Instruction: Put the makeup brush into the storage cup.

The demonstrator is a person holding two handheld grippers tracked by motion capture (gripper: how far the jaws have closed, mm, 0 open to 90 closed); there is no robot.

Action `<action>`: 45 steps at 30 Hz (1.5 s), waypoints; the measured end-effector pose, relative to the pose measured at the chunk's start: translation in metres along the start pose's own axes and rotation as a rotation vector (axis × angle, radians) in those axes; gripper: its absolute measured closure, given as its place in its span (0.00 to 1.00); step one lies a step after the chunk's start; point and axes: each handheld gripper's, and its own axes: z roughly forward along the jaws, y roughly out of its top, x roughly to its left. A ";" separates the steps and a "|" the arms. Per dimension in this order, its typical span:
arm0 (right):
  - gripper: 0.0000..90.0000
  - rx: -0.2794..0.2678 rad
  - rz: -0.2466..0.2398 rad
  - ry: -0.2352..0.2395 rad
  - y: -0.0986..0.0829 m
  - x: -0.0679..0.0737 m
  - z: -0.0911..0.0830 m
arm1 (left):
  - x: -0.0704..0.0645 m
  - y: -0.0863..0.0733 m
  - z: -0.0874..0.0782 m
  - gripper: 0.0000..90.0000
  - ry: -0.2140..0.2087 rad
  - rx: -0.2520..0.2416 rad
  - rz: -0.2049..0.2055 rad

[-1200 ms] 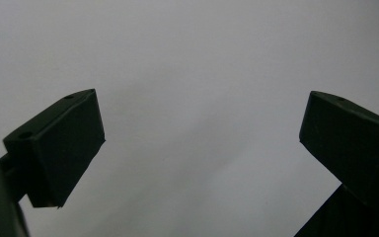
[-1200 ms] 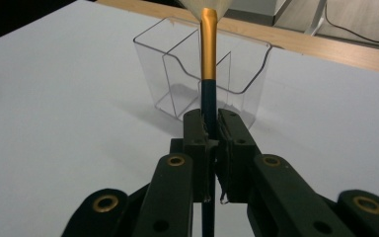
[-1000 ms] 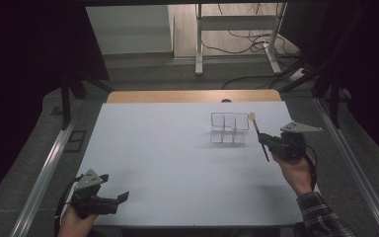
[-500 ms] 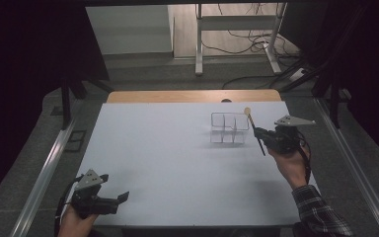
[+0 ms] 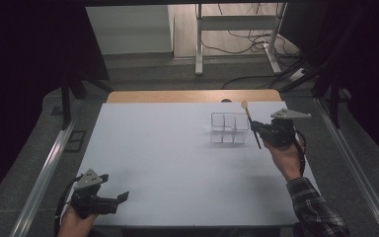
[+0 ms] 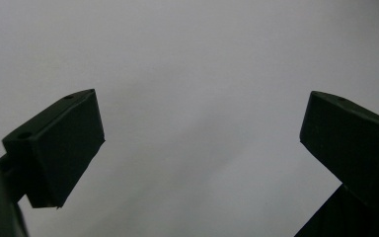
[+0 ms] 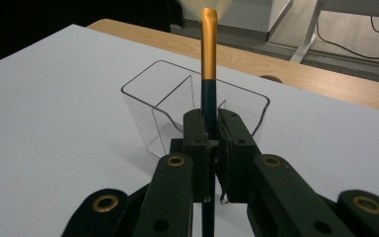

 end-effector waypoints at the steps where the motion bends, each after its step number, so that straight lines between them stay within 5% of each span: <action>1: 0.93 -0.001 0.002 -0.001 0.001 0.000 0.001 | 0.000 0.000 0.000 0.04 0.001 0.000 0.000; 45: 0.93 -0.054 0.028 -0.018 0.033 -0.011 0.042 | 0.001 0.000 0.001 0.05 0.008 0.012 -0.007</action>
